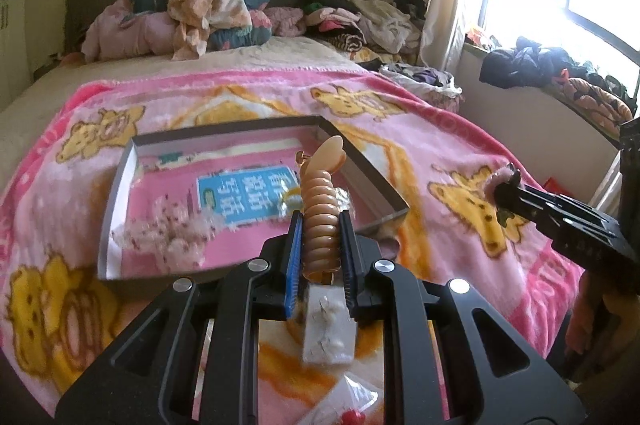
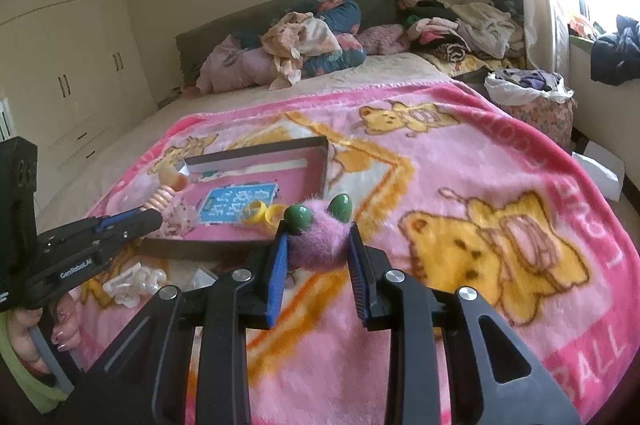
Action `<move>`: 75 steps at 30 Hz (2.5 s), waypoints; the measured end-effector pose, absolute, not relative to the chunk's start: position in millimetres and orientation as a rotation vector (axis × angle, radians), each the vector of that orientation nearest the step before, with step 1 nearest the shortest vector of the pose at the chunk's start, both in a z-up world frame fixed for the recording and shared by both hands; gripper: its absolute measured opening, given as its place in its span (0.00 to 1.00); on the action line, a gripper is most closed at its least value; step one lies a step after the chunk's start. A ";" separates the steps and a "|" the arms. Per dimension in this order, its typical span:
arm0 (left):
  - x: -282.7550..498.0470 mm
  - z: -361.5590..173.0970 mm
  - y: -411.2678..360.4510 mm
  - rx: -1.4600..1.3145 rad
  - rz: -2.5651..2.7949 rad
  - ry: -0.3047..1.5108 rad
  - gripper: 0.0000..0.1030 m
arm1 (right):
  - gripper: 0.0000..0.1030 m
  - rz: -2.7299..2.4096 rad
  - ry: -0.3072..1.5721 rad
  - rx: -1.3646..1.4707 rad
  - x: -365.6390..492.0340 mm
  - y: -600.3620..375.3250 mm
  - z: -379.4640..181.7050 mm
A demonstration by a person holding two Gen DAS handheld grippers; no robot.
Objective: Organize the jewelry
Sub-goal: 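Carry the spiral tie and pom-pom tie into the grey box and release both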
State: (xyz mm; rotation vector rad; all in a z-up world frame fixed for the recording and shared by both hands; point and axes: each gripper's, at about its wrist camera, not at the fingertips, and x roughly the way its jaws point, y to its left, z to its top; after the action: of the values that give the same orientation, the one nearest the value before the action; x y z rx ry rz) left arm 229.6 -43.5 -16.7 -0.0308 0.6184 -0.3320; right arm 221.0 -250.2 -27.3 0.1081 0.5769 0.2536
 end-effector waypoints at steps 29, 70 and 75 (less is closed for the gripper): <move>319.2 -5.7 6.5 -0.030 -0.187 0.631 0.11 | 0.26 0.384 0.603 0.034 320.8 -187.3 -28.1; 323.1 -73.7 -21.4 0.008 -0.282 0.838 0.11 | 0.54 0.317 0.714 0.021 349.5 -197.3 -70.2; 317.7 -66.9 -19.9 -0.009 -0.254 0.820 0.21 | 0.57 0.298 0.685 0.021 334.3 -206.1 -62.2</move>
State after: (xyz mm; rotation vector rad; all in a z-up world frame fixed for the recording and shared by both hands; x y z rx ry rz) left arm 317.7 -19.9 -66.9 -0.0091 0.8196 -0.2539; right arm 334.3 -206.1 -62.2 0.0208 0.6851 0.2984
